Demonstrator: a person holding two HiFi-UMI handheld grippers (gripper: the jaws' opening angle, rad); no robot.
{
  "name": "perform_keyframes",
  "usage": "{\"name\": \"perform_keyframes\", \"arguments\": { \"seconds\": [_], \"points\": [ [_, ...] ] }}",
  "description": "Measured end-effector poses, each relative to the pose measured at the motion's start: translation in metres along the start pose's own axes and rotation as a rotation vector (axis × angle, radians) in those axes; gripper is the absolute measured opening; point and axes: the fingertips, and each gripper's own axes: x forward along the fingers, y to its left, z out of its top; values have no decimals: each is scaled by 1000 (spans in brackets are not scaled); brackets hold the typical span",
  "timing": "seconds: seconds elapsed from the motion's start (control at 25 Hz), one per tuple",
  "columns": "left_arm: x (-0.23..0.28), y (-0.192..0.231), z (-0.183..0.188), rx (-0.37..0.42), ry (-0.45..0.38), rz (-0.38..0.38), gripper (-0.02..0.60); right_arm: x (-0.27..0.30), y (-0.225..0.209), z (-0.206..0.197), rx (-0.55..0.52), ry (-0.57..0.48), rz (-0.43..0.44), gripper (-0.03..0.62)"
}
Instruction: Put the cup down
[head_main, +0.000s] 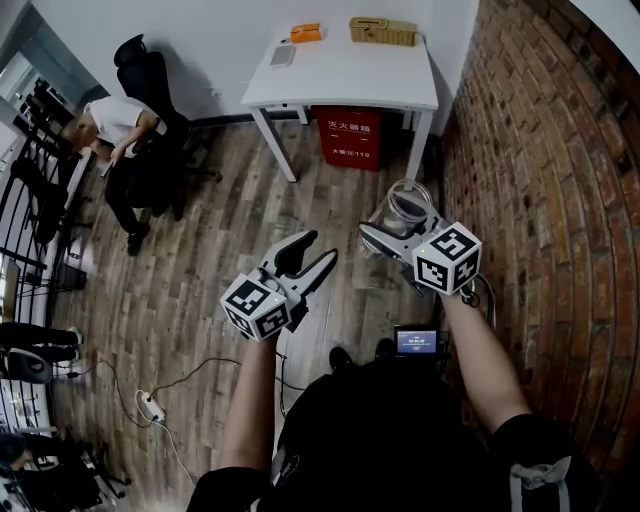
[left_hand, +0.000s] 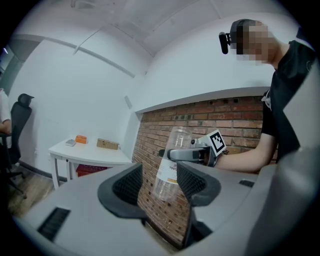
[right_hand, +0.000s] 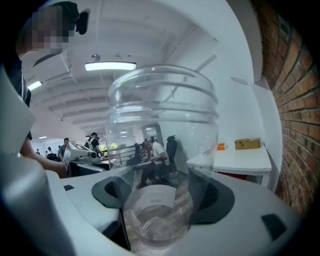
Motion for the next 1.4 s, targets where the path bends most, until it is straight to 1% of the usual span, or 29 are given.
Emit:
{"name": "perform_keyframes", "arguments": {
  "seconds": [0.2, 0.68, 0.84, 1.0, 1.12, 1.24, 1.4],
  "points": [
    [2, -2, -1, 3, 2, 2, 222, -1, 2, -3, -6, 11, 15, 337],
    [9, -2, -6, 0, 15, 9, 222, -9, -4, -5, -3, 14, 13, 338],
    [19, 4, -2, 3, -6, 41, 222, -21, -21, -11, -4, 23, -2, 337],
    [23, 14, -3, -1, -26, 88, 222, -28, -48, -15, 32, -1, -31, 337],
    [23, 28, -13, -23, -15, 117, 222, -24, -59, -20, 6, 11, -47, 337],
    [27, 53, -18, -46, -8, 142, 222, -11, -73, -20, -1, 17, -47, 337],
    [41, 99, -11, -43, -11, 138, 222, 25, -100, -10, 9, 1, -64, 337]
  ]
}}
